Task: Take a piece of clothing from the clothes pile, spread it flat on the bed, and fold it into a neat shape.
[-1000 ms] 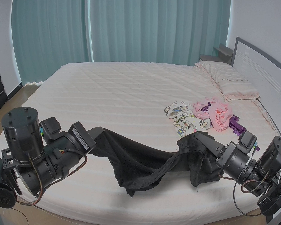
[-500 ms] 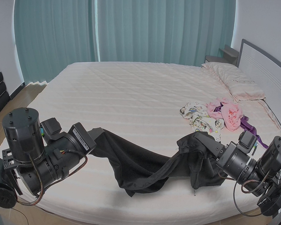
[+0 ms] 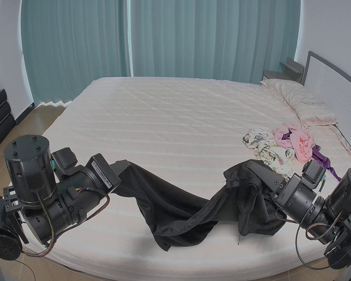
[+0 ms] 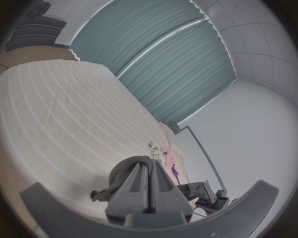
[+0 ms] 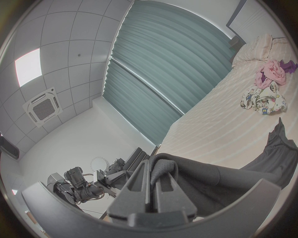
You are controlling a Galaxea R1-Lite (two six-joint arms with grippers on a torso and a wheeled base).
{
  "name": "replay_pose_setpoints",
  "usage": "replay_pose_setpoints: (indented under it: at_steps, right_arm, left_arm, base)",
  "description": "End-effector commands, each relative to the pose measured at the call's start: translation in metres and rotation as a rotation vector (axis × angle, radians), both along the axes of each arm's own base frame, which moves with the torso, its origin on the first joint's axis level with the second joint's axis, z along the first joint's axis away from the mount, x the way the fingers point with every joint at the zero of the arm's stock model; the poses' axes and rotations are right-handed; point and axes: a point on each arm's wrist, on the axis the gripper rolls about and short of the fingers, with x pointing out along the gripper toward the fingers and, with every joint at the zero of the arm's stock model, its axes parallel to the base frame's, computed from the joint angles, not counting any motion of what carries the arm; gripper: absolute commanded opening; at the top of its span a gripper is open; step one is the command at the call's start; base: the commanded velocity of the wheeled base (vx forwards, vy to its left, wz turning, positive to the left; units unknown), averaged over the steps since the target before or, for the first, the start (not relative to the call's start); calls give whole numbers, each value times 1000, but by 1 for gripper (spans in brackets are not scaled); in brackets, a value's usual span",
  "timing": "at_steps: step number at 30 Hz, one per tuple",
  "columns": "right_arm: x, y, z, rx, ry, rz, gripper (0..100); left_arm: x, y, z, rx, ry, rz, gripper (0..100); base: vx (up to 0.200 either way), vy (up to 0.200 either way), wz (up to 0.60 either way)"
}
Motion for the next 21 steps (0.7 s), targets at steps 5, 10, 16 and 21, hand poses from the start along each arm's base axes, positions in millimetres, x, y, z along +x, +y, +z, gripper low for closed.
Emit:
replay_pose_setpoints:
  at_steps: [5,10,16,21]
  right_arm:
    - [-1,-2,2,9,-6,-8,0]
    - [9,-9,-1,-1,4,-45,0]
    - [14,-11,-8,-19,32,-40,0]
    - [-1,-21,1,5,0,-47,0]
  left_arm:
    - [0,-1,-4,10,12,-4,0]
    - [-2,0,-3,6,9,-13,0]
    - [-6,0,-7,15,22,-41,0]
    - [-9,1,-7,36,11,-61,0]
  base:
    - [0,160,0]
    - [-120,0,0]
    - [-200,0,0]
    - [-200,0,0]
